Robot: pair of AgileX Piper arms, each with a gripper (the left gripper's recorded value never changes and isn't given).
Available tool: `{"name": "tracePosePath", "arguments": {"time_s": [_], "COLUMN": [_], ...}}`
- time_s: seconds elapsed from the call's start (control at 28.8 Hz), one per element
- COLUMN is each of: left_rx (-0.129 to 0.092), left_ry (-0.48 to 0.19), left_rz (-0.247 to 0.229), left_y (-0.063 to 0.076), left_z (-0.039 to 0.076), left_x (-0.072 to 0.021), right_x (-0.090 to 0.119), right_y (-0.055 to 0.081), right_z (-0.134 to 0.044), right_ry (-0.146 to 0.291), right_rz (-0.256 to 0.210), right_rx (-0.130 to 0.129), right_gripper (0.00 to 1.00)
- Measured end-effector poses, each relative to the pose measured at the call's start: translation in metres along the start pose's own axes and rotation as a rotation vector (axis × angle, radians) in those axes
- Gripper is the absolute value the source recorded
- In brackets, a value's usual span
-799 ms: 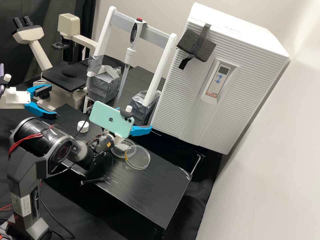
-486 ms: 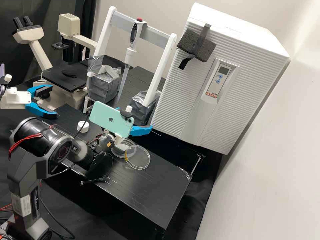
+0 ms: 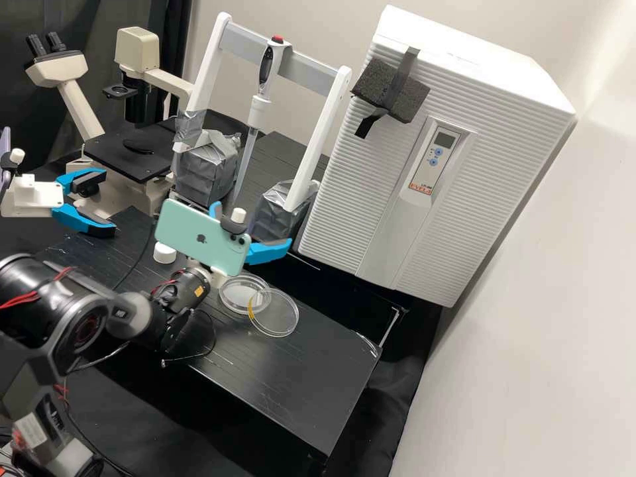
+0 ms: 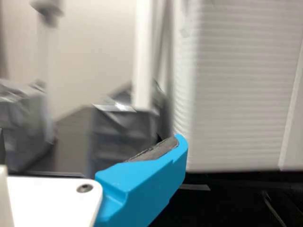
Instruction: Close the bottle
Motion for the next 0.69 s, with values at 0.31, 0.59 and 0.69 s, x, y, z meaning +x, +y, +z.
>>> {"name": "tracePosePath", "arguments": {"time_s": [0.31,0.59,0.69], "left_rx": [0.005,0.008,0.012], "left_ry": [-0.007,-0.007,-0.008], "left_rz": [0.009,0.015,0.02], "left_y": [0.003,0.004,0.006], "left_z": [0.001,0.001,0.0], "left_x": [0.0034,0.0045,0.0057], "right_x": [-0.035,-0.069,-0.079], "right_y": [-0.012,-0.028,-0.03], "right_z": [-0.018,-0.021,-0.022], "right_ry": [0.123,0.204,0.224], "right_rz": [-0.079,-0.204,-0.216], "right_rx": [0.015,0.002,-0.008], "right_gripper": [1.0,1.0,1.0]}}
